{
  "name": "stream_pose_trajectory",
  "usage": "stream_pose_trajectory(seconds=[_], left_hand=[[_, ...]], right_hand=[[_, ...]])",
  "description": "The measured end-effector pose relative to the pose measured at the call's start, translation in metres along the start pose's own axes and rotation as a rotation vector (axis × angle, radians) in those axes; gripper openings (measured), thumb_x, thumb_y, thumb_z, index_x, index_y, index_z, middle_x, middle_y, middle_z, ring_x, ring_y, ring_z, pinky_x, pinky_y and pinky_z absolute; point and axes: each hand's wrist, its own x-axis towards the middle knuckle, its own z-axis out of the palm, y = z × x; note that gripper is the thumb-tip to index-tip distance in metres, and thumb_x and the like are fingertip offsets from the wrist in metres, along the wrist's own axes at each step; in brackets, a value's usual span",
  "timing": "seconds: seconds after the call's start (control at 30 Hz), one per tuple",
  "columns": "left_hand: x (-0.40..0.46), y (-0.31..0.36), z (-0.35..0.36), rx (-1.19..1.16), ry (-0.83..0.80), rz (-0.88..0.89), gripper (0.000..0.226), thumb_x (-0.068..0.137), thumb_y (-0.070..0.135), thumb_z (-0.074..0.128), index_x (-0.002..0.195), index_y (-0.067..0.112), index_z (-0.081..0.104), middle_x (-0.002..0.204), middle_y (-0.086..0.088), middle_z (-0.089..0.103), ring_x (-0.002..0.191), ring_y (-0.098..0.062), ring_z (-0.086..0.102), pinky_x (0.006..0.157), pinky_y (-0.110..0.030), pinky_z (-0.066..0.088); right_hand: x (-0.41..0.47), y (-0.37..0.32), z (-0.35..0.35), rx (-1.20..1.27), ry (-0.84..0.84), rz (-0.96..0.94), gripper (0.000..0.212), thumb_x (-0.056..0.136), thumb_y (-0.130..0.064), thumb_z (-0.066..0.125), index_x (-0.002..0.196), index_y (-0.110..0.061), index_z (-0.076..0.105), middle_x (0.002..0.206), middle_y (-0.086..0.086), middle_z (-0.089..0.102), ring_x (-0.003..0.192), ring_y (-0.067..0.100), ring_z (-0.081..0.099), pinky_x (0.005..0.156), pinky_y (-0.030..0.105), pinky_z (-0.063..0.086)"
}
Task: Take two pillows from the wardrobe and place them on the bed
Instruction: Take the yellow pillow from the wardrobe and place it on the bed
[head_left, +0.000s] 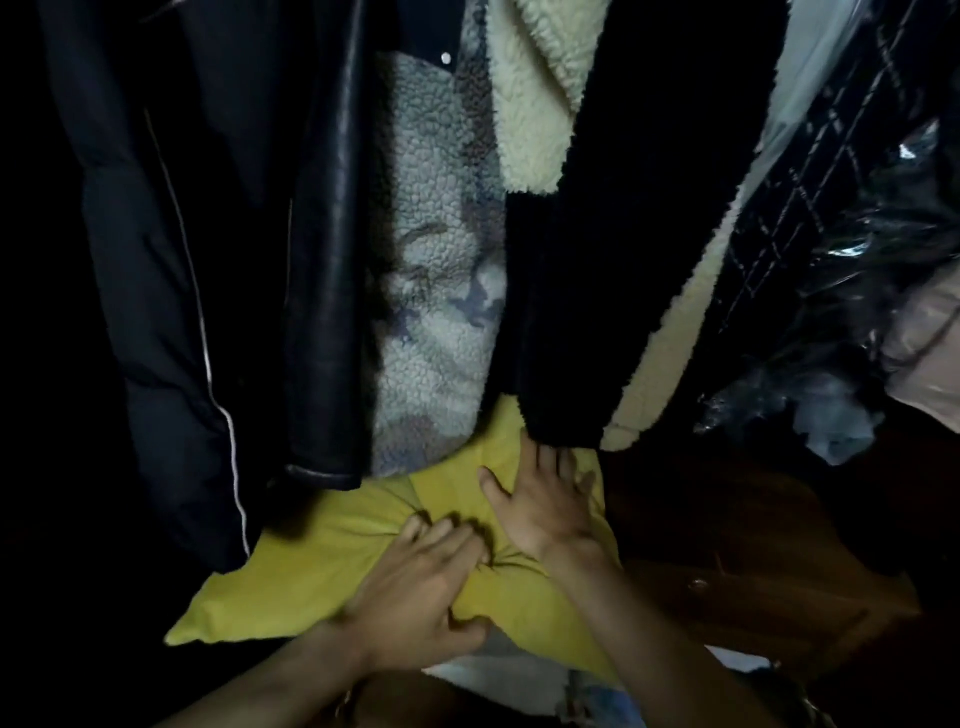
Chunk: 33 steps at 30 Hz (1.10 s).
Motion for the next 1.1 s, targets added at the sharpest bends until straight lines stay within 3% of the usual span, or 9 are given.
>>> stream_pose_trajectory(seconds=[0.17,0.27,0.37,0.43,0.53,0.63,0.8,1.0,1.1], left_hand=[[0.025,-0.039,-0.032,0.045,-0.051,-0.495,0.065,0.084,0.075,0.029,0.129,0.030,0.038,0.121,0.000,0.060,0.114,-0.025,0.056,0.093,-0.041,0.041],[0.049,-0.069,-0.038,-0.143,-0.126,-0.787,0.084,0.086,0.078,0.033,0.152,0.029,0.020,0.152,-0.007,0.043,0.139,-0.029,0.040,0.115,-0.043,0.029],[0.074,-0.099,-0.039,-0.338,-0.090,-0.921,0.081,0.093,0.068,0.039,0.154,0.017,0.028,0.162,-0.009,0.027,0.148,-0.029,0.023,0.121,-0.037,0.014],[0.080,-0.108,-0.035,-0.321,-0.098,-0.969,0.079,0.094,0.066,0.036,0.153,0.014,0.031,0.161,-0.013,0.028,0.147,-0.033,0.025,0.121,-0.039,0.017],[0.059,-0.092,-0.014,-0.155,-0.141,-0.886,0.088,0.085,0.081,0.020,0.152,0.024,0.025,0.149,-0.017,0.046,0.132,-0.039,0.045,0.108,-0.044,0.038],[0.023,-0.074,0.013,0.070,-0.041,-0.649,0.104,0.079,0.090,0.021,0.158,0.023,0.009,0.153,-0.015,0.033,0.135,-0.037,0.035,0.104,-0.049,0.042],[0.012,-0.077,0.040,0.343,0.052,-0.534,0.089,0.089,0.080,0.023,0.146,0.013,0.038,0.134,-0.020,0.043,0.114,-0.038,0.045,0.066,-0.044,0.052],[0.027,-0.082,0.042,0.413,0.080,-0.453,0.061,0.097,0.063,0.024,0.105,0.013,0.057,0.094,-0.013,0.053,0.085,-0.032,0.050,0.071,-0.045,0.038],[0.025,-0.078,0.026,0.460,0.059,-0.434,0.060,0.096,0.064,0.025,0.101,0.018,0.062,0.088,-0.008,0.061,0.083,-0.029,0.058,0.074,-0.044,0.041]], right_hand=[[-0.008,0.010,0.012,-0.087,0.011,-0.005,0.079,0.093,-0.068,0.031,0.156,-0.027,0.007,0.155,0.010,0.028,0.136,0.038,0.029,0.111,0.064,0.020],[-0.007,0.008,0.018,-0.123,0.007,-0.012,0.077,0.094,-0.067,0.029,0.156,-0.034,-0.003,0.153,0.013,0.030,0.133,0.042,0.031,0.110,0.066,0.021],[-0.005,0.011,0.021,-0.132,0.011,-0.001,0.075,0.093,-0.069,0.027,0.154,-0.038,-0.003,0.152,0.013,0.029,0.133,0.043,0.031,0.109,0.067,0.021],[-0.005,0.011,0.025,-0.144,0.019,0.004,0.074,0.092,-0.070,0.026,0.153,-0.039,-0.003,0.150,0.013,0.029,0.133,0.043,0.030,0.108,0.067,0.021],[-0.007,0.012,0.028,-0.172,0.024,0.007,0.074,0.092,-0.071,0.025,0.153,-0.038,-0.001,0.149,0.012,0.029,0.133,0.042,0.029,0.109,0.066,0.021],[-0.013,0.012,0.033,-0.191,0.073,0.012,0.075,0.090,-0.073,0.024,0.153,-0.038,0.003,0.148,0.012,0.032,0.133,0.041,0.030,0.109,0.064,0.023],[-0.024,0.009,0.045,-0.280,0.174,-0.002,0.073,0.091,-0.072,0.026,0.153,-0.036,0.014,0.142,0.012,0.040,0.126,0.038,0.039,0.105,0.058,0.031],[-0.014,0.005,0.033,-0.281,0.199,-0.011,0.060,0.095,-0.068,0.028,0.140,-0.030,0.035,0.129,0.012,0.051,0.116,0.031,0.051,0.095,0.044,0.041],[-0.015,0.006,0.017,-0.301,0.184,-0.101,0.054,0.095,-0.069,0.030,0.123,-0.024,0.042,0.110,0.009,0.064,0.093,0.030,0.065,0.070,0.036,0.047]])
